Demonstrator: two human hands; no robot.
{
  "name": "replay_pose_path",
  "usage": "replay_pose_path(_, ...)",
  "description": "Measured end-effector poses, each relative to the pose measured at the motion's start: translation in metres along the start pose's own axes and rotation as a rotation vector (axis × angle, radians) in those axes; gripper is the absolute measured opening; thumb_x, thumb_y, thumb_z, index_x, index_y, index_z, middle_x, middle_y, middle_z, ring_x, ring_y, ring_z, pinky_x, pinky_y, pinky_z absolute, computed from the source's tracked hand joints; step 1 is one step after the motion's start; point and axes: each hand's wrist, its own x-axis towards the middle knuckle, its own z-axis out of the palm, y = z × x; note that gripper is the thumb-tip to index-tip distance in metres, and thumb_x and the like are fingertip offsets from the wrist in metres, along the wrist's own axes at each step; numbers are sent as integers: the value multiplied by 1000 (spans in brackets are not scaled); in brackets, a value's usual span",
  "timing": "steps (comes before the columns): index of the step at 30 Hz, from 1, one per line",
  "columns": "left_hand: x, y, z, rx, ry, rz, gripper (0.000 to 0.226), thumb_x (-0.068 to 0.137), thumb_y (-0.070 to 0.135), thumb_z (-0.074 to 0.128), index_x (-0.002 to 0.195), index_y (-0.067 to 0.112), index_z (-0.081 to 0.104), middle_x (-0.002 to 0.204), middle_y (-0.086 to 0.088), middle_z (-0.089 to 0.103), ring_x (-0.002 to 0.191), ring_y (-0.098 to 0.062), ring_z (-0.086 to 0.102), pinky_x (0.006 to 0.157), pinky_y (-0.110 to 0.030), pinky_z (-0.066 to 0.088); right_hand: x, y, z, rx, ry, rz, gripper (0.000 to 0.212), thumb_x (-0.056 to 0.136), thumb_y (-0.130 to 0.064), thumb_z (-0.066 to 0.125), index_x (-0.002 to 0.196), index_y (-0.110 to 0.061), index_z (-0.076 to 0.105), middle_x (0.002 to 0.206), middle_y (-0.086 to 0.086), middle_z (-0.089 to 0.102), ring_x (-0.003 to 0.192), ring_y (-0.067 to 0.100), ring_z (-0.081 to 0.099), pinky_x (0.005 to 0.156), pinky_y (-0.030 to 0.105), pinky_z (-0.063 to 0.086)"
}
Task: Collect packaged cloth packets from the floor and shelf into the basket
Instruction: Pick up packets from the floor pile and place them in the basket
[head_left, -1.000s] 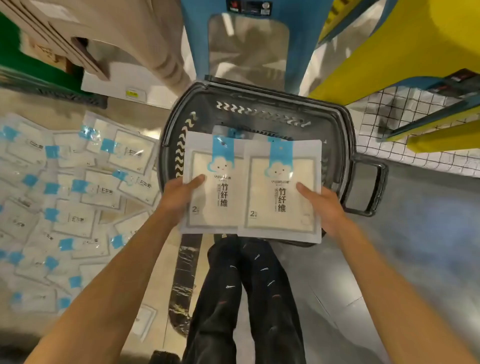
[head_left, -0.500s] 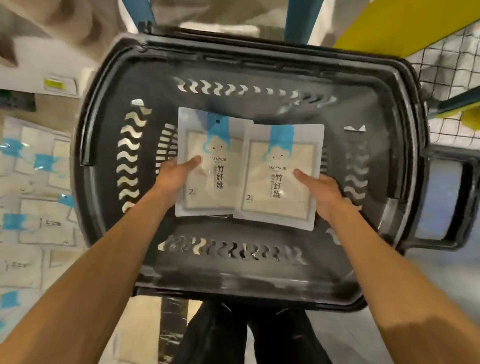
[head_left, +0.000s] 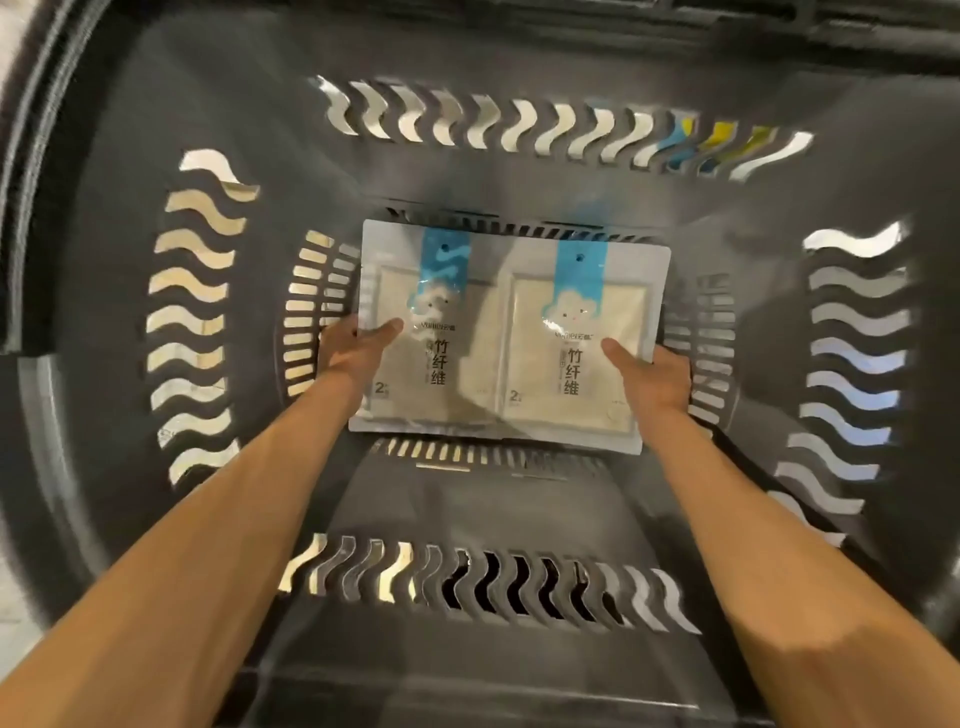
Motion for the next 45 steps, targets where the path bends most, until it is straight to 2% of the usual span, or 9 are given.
replay_pose_path(2,3,-3,3,-7,24,7,74,84,48,77,141,8,53,143,-11,56,128,-32,55,107,-43,43,3,1,3,-39,41,-18,32,86,-28,77,110,-8,72,109,6,73,96,19,68,81,26,48)
replay_pose_path(6,8,-7,6,8,30,31,67,87,45,74,139,9,55,141,-12,58,125,-32,57,102,-40,45,8,2,8,-91,89,4,34,84,-34,78,106,-9,72,108,7,72,98,22,67,81,28,48)
replay_pose_path(11,6,-6,8,107,61,38,52,91,39,72,128,4,58,120,-9,64,109,-29,60,82,-32,43,-1,3,9,-114,111,-8,41,89,-33,72,117,-4,65,112,7,67,103,25,63,84,31,48)
replay_pose_path(18,-57,20,-18,361,52,115,63,93,37,69,144,12,44,141,-13,55,127,-35,54,101,-40,45,-54,-27,-16,-347,65,-121,49,97,-26,59,136,1,44,135,19,52,123,35,53,94,33,43)
replay_pose_path(21,-96,36,-48,533,65,293,46,93,37,66,131,13,58,127,-18,63,120,-39,57,101,-46,48,-91,-53,-35,-539,-19,-261,43,99,-29,56,133,-3,51,133,19,51,121,35,52,97,36,43)
replay_pose_path(25,-169,81,-87,654,135,475,38,95,30,60,127,9,57,121,-21,59,116,-43,54,97,-52,46,-152,-114,-57,-730,-109,-491,38,100,-29,54,131,-8,57,132,16,54,123,33,50,103,38,40)
replay_pose_path(31,-278,135,-163,755,323,649,40,96,33,56,130,13,55,132,-15,55,127,-37,45,105,-53,33,-260,-228,-78,-984,-179,-870,42,100,-31,53,136,-10,51,135,14,50,125,34,44,102,44,39)
replay_pose_path(36,-349,138,-241,637,514,531,44,96,36,57,135,14,53,143,-15,50,139,-38,36,112,-59,23,-350,-304,-84,-1127,-178,-1179,47,99,-35,53,140,-13,47,143,12,44,134,33,38,108,44,33)
replay_pose_path(45,-435,75,-341,565,739,328,49,93,34,63,136,11,55,142,-20,51,135,-44,42,108,-63,31,-474,-351,-40,-1235,-254,-1545,49,96,-34,59,139,-12,52,144,15,48,137,34,39,110,46,34)
